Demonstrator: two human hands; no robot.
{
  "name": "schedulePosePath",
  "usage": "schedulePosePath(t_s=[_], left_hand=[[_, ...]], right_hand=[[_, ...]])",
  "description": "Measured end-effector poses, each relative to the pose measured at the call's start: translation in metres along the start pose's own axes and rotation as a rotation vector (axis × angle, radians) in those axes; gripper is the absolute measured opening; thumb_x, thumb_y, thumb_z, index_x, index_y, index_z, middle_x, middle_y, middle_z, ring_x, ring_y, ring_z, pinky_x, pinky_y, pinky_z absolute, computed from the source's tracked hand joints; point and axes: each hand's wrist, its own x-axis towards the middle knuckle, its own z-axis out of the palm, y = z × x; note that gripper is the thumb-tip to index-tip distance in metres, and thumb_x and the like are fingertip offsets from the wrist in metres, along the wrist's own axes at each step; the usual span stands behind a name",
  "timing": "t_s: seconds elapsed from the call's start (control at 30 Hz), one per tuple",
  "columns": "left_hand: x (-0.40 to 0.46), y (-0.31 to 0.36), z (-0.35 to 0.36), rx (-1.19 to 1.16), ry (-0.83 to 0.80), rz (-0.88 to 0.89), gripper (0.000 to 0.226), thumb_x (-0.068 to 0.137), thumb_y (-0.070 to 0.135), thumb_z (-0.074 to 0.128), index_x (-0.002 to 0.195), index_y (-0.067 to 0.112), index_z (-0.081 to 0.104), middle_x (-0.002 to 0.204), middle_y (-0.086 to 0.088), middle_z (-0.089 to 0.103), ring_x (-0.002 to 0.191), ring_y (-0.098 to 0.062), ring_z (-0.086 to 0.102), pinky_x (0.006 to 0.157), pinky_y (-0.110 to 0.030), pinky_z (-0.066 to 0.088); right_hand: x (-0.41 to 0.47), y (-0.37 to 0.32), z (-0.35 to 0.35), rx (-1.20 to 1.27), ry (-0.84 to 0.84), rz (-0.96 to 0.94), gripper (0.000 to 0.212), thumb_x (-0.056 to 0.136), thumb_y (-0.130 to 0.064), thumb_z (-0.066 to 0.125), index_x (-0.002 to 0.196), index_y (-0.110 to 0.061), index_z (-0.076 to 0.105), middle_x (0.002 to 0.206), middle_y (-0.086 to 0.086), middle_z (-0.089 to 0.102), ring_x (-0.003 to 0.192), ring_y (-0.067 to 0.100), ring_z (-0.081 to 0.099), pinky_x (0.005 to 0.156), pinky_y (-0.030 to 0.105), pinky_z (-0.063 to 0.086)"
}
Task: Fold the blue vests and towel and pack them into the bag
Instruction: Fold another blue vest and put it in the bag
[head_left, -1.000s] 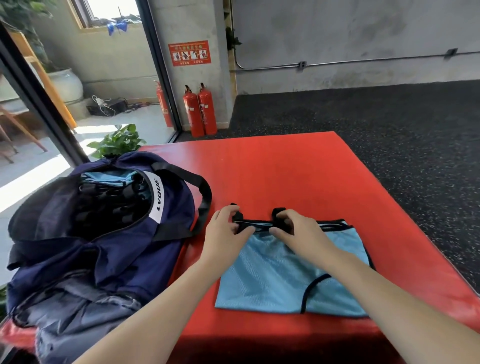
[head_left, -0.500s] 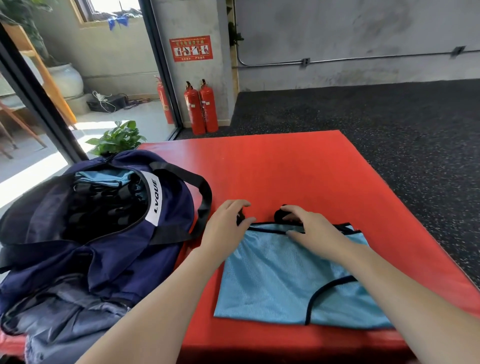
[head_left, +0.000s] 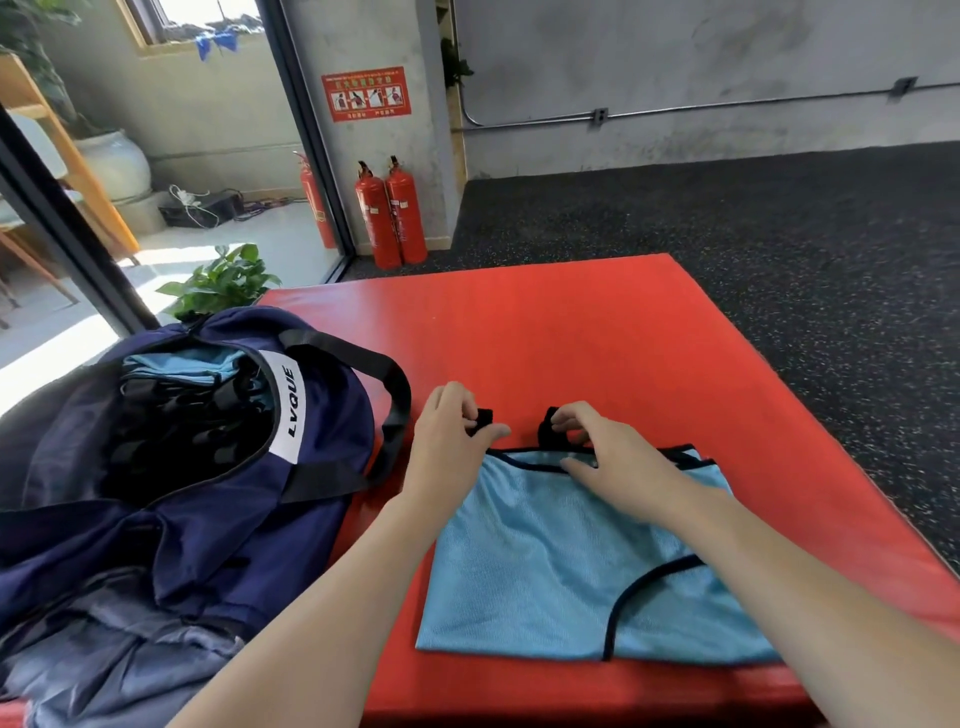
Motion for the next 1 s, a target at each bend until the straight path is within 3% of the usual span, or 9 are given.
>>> schedulePosePath(t_s=[0.07,0.17,0.33,0.43,0.57,0.67,0.77,0.87,1.0], left_hand=[[0.0,-0.005,0.004,0.08,-0.01,0.069,0.038,0.081,0.022,0.083,0.071,0.019,0.047,0.092,0.007,0.053,0.081,-0.005,0.052,0.071,-0.017,0.041],[0.002,-0.011,0.006,0.162,-0.097,0.076,0.025,0.089,0.037,0.074,0.08,0.016,0.064,0.104,0.008,0.056,0.095,-0.005,0.054,0.084,-0.017,0.039],[0.003,-0.02,-0.002,0.267,-0.37,0.077,0.046,0.089,0.06,0.063,0.104,0.018,0.074,0.129,0.01,0.05,0.119,-0.004,0.045,0.1,-0.02,0.033],[0.005,-0.024,-0.012,0.258,-0.412,0.111,0.039,0.083,0.047,0.077,0.113,0.022,0.073,0.131,0.011,0.052,0.119,-0.002,0.046,0.105,-0.02,0.034],[0.007,-0.021,-0.019,0.19,-0.383,0.124,0.019,0.08,0.028,0.082,0.096,0.03,0.072,0.128,0.017,0.052,0.118,-0.003,0.05,0.105,-0.025,0.038],[0.007,-0.021,-0.018,0.222,-0.417,0.124,0.008,0.083,0.031,0.078,0.089,0.031,0.073,0.126,0.02,0.053,0.114,-0.004,0.051,0.1,-0.026,0.04],[0.008,-0.025,-0.019,0.253,-0.425,0.122,0.022,0.086,0.037,0.076,0.105,0.025,0.076,0.128,0.012,0.058,0.114,-0.006,0.054,0.101,-0.025,0.041],[0.01,-0.027,-0.021,0.274,-0.428,0.123,0.028,0.088,0.04,0.073,0.108,0.021,0.077,0.126,0.006,0.063,0.122,-0.007,0.052,0.103,-0.021,0.033],[0.009,-0.027,-0.021,0.311,-0.426,0.152,0.023,0.09,0.042,0.071,0.102,0.023,0.078,0.119,0.01,0.062,0.12,-0.007,0.05,0.102,-0.026,0.037]], right_hand=[[-0.001,0.0,0.0,-0.044,-0.037,0.008,0.046,0.096,-0.034,0.064,0.136,-0.036,0.042,0.139,-0.014,0.054,0.128,0.008,0.049,0.106,0.033,0.043],[-0.002,0.0,-0.002,-0.133,-0.086,0.013,0.047,0.096,-0.042,0.063,0.14,-0.035,0.047,0.141,-0.015,0.053,0.131,0.012,0.046,0.108,0.036,0.039],[-0.004,0.001,-0.007,-0.161,-0.076,-0.002,0.041,0.097,-0.033,0.064,0.136,-0.034,0.052,0.138,-0.018,0.054,0.129,0.01,0.045,0.109,0.036,0.037],[-0.004,0.005,-0.011,-0.109,-0.067,-0.021,0.027,0.094,-0.028,0.068,0.117,-0.036,0.055,0.125,-0.019,0.057,0.119,0.007,0.05,0.103,0.033,0.042],[-0.001,0.013,-0.014,-0.202,-0.102,-0.014,0.018,0.089,-0.041,0.071,0.104,-0.035,0.064,0.12,-0.018,0.059,0.115,0.011,0.053,0.099,0.037,0.044],[-0.001,0.022,-0.014,-0.196,-0.118,0.031,0.021,0.085,-0.051,0.073,0.1,-0.037,0.067,0.112,-0.021,0.061,0.107,0.009,0.055,0.095,0.039,0.046],[0.001,0.026,-0.016,-0.172,-0.115,0.046,0.017,0.082,-0.053,0.074,0.085,-0.039,0.065,0.109,-0.019,0.063,0.105,0.011,0.057,0.095,0.042,0.047],[0.001,0.027,-0.018,-0.178,-0.129,0.084,0.017,0.084,-0.048,0.074,0.077,-0.036,0.064,0.117,-0.012,0.063,0.109,0.016,0.056,0.097,0.045,0.045],[-0.002,0.027,-0.02,-0.062,-0.082,0.092,0.014,0.089,-0.04,0.071,0.079,-0.036,0.064,0.106,-0.013,0.066,0.103,0.013,0.06,0.092,0.041,0.049]])
